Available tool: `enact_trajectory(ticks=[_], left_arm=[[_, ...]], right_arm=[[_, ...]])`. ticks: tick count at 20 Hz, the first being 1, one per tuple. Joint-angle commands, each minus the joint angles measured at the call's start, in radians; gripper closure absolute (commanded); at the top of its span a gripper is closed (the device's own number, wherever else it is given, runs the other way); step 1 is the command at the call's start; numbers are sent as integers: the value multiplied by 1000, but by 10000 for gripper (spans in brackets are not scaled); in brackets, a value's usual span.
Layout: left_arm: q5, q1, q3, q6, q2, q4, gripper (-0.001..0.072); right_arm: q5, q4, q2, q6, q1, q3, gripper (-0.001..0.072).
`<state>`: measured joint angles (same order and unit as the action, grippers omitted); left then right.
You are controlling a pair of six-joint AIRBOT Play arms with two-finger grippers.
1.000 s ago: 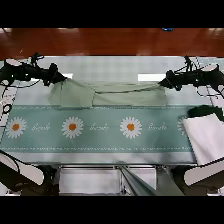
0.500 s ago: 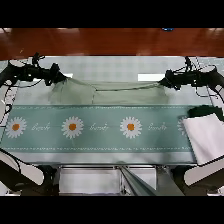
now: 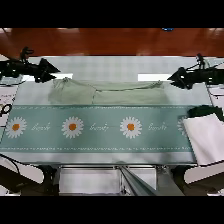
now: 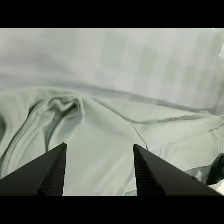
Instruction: Fold the shirts.
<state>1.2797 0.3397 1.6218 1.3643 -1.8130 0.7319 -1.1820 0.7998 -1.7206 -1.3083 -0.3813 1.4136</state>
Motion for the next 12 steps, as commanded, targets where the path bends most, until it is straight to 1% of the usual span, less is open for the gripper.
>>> enact_trajectory(ticks=[1, 3, 4, 6, 9, 12], left_arm=[[31, 75, -50, -40, 166, 92, 200], [-50, 79, -219, -82, 316, 106, 199], [-92, 63, -335, -99, 401, 105, 200], [-107, -5, -542, -174, 539, 89, 200], [-207, -129, -735, -183, 642, 89, 200], [-241, -193, -747, -174, 633, 83, 200]], right_arm=[[-15, 143, 138, -55, -109, -86, 303], [86, 114, 208, -55, -137, -248, 303], [120, 74, 220, -34, -135, -319, 303], [151, -64, 198, 41, -113, -404, 303], [162, -195, 101, 88, -65, -394, 295], [132, -238, -1, 90, -12, -330, 295]])
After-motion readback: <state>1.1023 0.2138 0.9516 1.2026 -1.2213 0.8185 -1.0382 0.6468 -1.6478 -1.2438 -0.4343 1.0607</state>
